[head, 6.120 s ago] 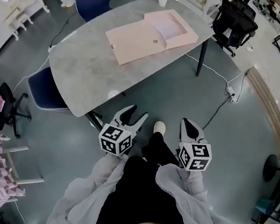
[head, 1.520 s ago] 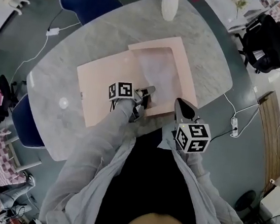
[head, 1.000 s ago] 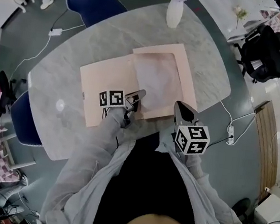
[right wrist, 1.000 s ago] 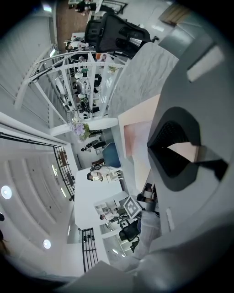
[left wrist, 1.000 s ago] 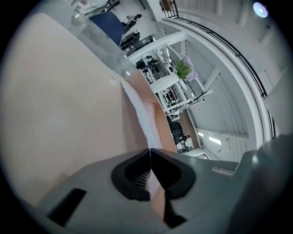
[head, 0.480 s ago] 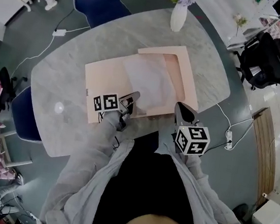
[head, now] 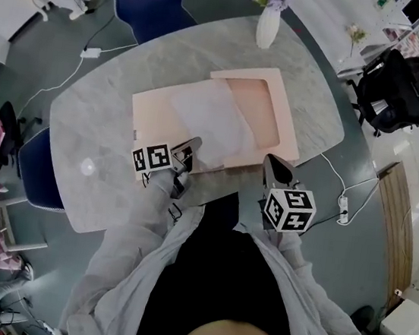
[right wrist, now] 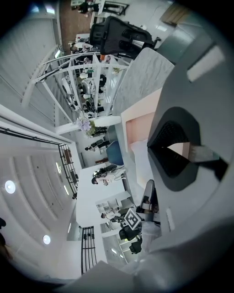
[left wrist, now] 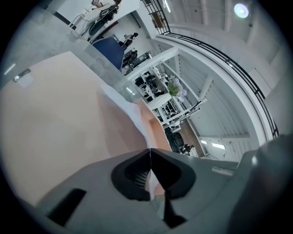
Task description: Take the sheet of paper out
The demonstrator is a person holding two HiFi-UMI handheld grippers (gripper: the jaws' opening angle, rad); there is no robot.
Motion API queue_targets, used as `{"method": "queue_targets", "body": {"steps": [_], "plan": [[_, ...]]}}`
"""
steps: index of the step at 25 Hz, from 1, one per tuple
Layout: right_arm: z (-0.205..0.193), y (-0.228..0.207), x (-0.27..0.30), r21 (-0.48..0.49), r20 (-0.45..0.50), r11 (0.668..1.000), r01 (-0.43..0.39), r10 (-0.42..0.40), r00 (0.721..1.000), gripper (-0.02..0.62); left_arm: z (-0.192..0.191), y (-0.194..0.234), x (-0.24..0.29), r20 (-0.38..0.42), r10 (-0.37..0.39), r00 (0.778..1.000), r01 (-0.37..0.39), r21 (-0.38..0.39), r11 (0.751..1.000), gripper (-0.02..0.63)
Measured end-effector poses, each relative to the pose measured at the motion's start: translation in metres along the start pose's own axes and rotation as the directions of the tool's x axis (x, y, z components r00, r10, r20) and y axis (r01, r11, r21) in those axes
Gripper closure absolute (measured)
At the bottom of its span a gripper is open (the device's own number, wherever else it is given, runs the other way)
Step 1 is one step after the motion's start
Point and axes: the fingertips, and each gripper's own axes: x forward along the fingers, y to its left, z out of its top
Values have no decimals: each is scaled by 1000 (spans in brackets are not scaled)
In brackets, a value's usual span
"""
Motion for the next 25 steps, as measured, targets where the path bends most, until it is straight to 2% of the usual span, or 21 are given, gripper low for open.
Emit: {"method": "queue_targets", "body": {"steps": [4, 7, 12, 20, 23, 25], "plan": [[-8, 10, -8, -1, 1, 1000, 5, -5, 1000, 588, 1, 1, -18, 37, 11, 999, -11, 12, 1000, 604], [-15, 19, -15, 0, 4, 1000, 8, -8, 1000, 588, 5, -4, -32, 74, 11, 997, -15, 48, 999, 604], [-24, 28, -26, 1, 12, 1000, 19, -19, 1000, 588, 13, -23, -56, 135, 29, 990, -56, 203, 978, 604], [-35, 45, -43, -5, 36, 1000, 29, -29, 999, 588, 25, -70, -98, 219, -23, 975, -71, 411, 909, 604], [-33, 54, -51, -26, 60, 999, 30, -29, 998, 588, 29, -92, -115, 246, -46, 968, -83, 491, 867, 604], [-32, 60, -58, -37, 77, 999, 32, -29, 997, 588, 28, -106, -128, 262, -57, 963, -101, 549, 830, 604]]}}
